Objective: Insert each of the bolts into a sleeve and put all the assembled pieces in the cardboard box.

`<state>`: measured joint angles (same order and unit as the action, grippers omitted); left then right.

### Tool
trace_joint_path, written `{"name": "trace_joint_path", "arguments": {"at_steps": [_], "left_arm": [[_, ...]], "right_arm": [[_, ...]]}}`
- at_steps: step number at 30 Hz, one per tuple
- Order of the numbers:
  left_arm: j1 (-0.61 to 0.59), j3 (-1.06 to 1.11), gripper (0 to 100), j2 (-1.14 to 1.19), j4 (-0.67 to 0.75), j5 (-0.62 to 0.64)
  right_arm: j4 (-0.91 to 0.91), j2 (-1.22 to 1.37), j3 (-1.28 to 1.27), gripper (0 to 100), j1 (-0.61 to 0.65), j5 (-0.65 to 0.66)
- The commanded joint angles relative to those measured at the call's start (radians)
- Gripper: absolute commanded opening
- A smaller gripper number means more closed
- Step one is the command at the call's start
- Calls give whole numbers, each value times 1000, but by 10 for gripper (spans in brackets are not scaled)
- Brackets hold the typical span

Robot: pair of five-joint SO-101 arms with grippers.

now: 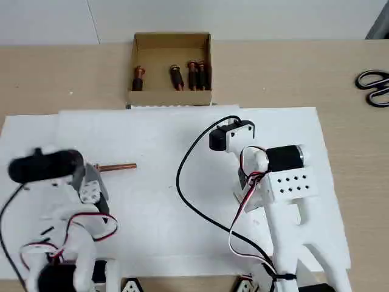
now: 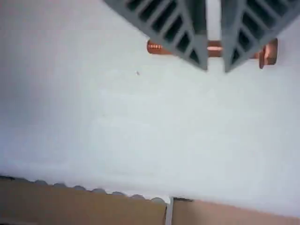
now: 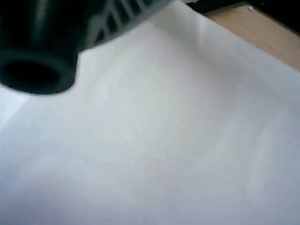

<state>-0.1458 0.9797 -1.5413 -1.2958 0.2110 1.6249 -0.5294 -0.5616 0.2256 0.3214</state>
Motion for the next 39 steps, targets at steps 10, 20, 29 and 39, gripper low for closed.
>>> {"name": "trace_joint_path", "arguments": {"at_steps": [10, 20, 29, 39], "left_arm": [[5, -694, 7, 577, -146, 51], [-3, -905, 6, 959, -150, 167], [2, -908, 6, 1250, -150, 388], [-2, -908, 11, 1432, -150, 795]], "right_arm": [[-2, -12, 54, 3, -142, -20], [8, -12, 49, 3, -217, -184], [-2, -12, 48, 3, -323, -278], [-2, -12, 48, 3, -354, -279]]}}
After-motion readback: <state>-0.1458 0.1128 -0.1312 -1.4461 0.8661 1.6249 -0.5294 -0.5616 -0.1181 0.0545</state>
